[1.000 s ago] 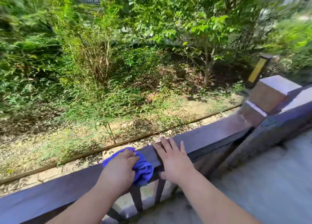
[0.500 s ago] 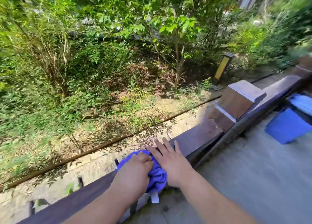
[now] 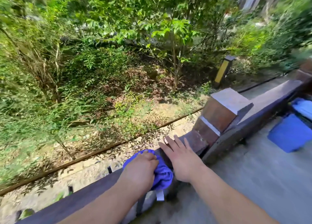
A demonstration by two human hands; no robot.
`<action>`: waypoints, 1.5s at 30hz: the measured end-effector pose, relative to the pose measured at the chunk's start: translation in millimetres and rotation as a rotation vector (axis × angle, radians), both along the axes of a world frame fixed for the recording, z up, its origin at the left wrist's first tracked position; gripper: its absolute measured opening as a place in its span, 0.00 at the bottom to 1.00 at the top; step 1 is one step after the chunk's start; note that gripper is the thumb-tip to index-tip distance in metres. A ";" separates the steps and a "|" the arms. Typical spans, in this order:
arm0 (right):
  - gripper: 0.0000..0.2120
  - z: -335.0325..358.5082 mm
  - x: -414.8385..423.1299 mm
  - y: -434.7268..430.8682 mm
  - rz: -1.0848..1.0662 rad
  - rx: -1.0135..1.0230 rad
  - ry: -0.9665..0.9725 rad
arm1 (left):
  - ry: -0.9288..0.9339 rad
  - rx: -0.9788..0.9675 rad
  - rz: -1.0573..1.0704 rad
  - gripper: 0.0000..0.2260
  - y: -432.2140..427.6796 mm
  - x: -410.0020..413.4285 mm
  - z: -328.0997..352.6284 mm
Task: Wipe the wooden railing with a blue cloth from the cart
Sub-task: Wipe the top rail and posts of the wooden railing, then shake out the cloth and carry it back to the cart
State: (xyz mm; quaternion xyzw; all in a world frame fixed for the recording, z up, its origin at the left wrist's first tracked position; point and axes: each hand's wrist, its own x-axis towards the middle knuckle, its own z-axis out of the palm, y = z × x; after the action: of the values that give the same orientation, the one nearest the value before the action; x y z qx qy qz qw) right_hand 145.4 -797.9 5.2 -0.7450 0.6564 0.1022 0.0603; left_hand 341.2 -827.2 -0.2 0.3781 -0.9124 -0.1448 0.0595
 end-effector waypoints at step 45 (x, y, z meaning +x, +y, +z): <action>0.16 176.7 -85.7 -74.9 -0.420 -0.328 -0.598 | -0.015 -0.214 0.267 0.04 -111.4 -11.5 227.1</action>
State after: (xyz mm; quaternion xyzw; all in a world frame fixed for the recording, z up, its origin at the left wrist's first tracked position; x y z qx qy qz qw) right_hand 59.7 -872.8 181.9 -0.5914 0.7554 -0.2399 0.1485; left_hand 329.7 -938.6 226.9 0.4885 -0.8647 -0.0350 0.1112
